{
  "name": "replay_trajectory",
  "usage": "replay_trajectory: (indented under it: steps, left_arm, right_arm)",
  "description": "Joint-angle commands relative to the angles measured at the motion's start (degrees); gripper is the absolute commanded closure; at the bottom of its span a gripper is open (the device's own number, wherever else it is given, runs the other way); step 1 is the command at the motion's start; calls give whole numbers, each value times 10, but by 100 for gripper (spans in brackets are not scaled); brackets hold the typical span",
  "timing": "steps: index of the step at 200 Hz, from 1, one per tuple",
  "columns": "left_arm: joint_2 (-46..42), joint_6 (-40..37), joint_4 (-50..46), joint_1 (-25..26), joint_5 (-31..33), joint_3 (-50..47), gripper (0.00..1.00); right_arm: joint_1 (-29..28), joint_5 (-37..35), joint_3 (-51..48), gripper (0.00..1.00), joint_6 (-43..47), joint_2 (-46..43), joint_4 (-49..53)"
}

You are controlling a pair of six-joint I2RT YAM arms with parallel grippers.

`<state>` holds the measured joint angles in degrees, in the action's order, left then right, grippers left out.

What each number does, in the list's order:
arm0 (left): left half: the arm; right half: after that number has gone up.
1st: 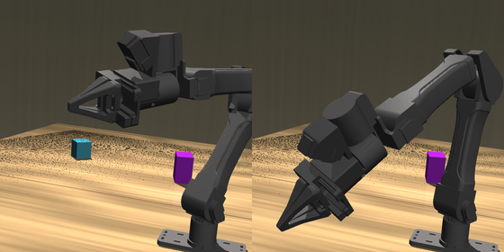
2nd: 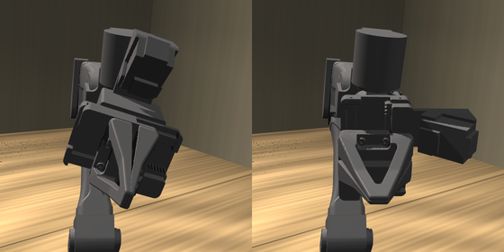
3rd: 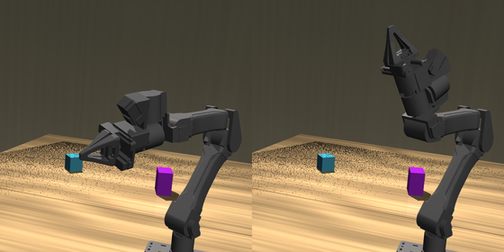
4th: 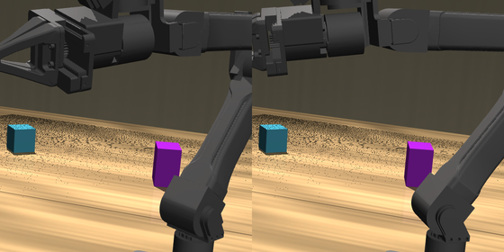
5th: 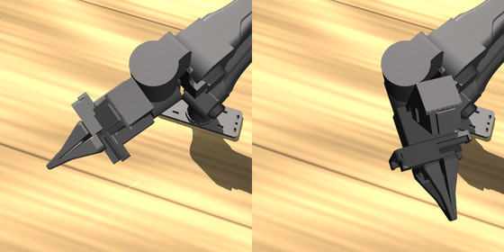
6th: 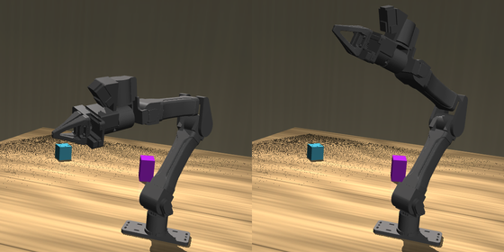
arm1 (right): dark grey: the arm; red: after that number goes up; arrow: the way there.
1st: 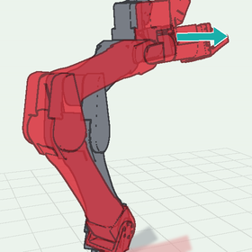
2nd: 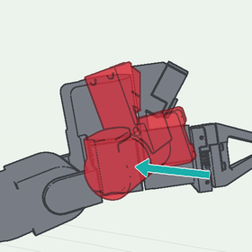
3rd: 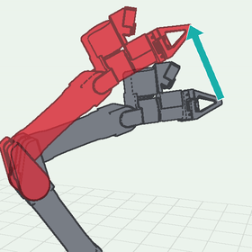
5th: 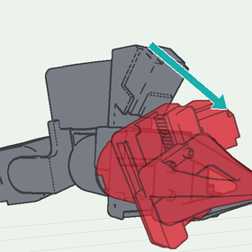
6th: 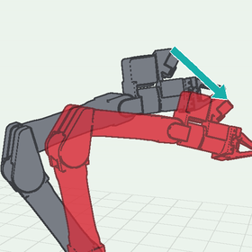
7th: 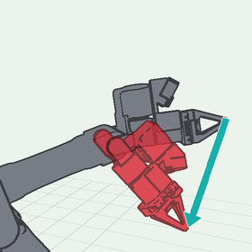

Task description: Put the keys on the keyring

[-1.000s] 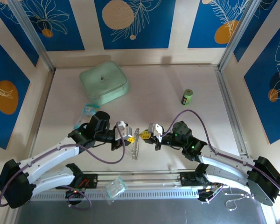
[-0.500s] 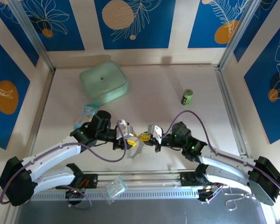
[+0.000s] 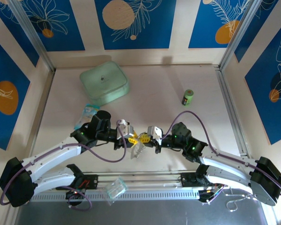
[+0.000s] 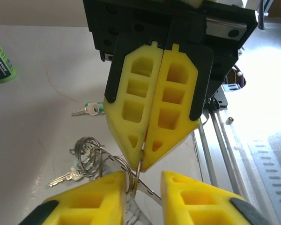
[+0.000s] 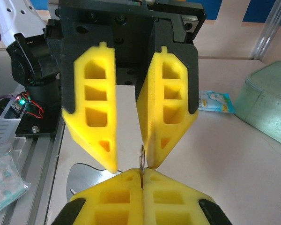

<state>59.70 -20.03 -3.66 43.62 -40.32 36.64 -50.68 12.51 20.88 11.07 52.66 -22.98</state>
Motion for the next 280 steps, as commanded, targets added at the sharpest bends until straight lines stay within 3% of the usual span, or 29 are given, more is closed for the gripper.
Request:
replay_trajectory:
  steps: [1, 38, 52, 63, 72, 96, 120, 152, 206, 280]
  left_arm:
    - [-5, -11, -3, 0, -22, -2, 82]
    - [-7, -27, -11, -1, -11, 0, 100]
    - [-13, -38, -17, -1, 9, 2, 100]
    - [-21, -47, -26, 2, 32, 8, 100]
    - [-27, -58, -39, 5, 52, 16, 100]
    - [-32, -94, -99, 24, 118, 50, 100]
    - [-15, -122, -169, 45, 173, 94, 100]
    - [24, -128, -244, 68, 215, 155, 100]
    - [45, -126, -282, 93, 234, 199, 100]
    - [47, -108, -273, 95, 224, 199, 100]
  right_arm:
    - [-5, 14, 26, 100, 2, -6, -6]
    - [-6, 13, 27, 100, 6, -5, 4]
    - [-5, -3, 29, 99, 13, -11, 23]
    - [-4, -21, 36, 81, 23, -20, 60]
    - [-5, -34, 46, 73, 36, -29, 104]
    - [-4, -57, 79, 70, 59, -57, 216]
    - [-13, -69, 98, 72, 64, -68, 262]
    - [-34, -124, 101, 76, 65, -37, 230]
    - [-37, -136, 79, 75, 39, -17, 153]
    - [-38, -72, 50, 74, 35, -8, 102]
